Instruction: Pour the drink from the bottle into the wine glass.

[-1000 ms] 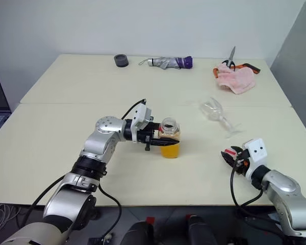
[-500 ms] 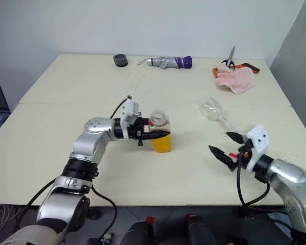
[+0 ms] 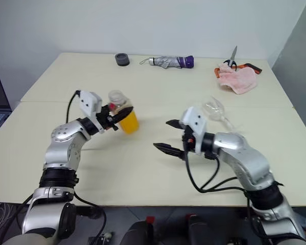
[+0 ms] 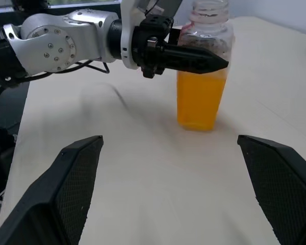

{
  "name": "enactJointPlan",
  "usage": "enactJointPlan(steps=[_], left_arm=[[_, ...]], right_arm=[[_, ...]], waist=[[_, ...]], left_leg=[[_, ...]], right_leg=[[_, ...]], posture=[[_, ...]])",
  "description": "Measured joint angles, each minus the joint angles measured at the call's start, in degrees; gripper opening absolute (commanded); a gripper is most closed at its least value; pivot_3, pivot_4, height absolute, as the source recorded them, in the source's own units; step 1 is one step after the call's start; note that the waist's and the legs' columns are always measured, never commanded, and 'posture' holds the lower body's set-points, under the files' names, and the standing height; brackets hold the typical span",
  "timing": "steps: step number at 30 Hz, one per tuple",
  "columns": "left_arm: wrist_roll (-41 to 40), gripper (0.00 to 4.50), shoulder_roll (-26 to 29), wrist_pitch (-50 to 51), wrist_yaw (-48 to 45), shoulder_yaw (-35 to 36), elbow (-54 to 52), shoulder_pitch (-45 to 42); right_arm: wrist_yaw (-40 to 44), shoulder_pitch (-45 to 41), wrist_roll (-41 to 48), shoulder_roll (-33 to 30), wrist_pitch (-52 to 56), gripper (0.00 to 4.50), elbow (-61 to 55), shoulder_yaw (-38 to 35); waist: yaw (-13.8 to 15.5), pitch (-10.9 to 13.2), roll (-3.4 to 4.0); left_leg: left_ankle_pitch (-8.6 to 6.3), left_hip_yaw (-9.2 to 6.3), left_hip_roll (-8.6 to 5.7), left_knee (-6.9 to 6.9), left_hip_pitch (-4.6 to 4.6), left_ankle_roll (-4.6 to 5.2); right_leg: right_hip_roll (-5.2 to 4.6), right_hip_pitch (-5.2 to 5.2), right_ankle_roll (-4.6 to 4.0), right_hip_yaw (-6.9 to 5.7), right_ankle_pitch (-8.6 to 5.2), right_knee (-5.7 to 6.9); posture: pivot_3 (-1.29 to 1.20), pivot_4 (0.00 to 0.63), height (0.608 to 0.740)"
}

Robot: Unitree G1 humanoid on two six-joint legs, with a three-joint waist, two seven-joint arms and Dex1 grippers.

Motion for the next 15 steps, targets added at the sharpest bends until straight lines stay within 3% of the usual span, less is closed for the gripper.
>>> enactJointPlan(steps=[15], left_arm=[[0.24, 1.77, 0.32, -2.99, 9.67, 3.3, 5.55, -0.22]], right_arm=[[1.65, -5.24, -5.15, 8.34, -1.3, 4.5, 4.77, 2.98]], waist=[[0.09, 0.0, 0.0]], left_leg=[[0.0, -0.08, -0.02, 0.01, -0.02, 0.0]], right_leg=[[-0.1, 0.0, -0.01, -0.13, 0.01, 0.02]], posture=[[0.0, 0.15, 0.74]])
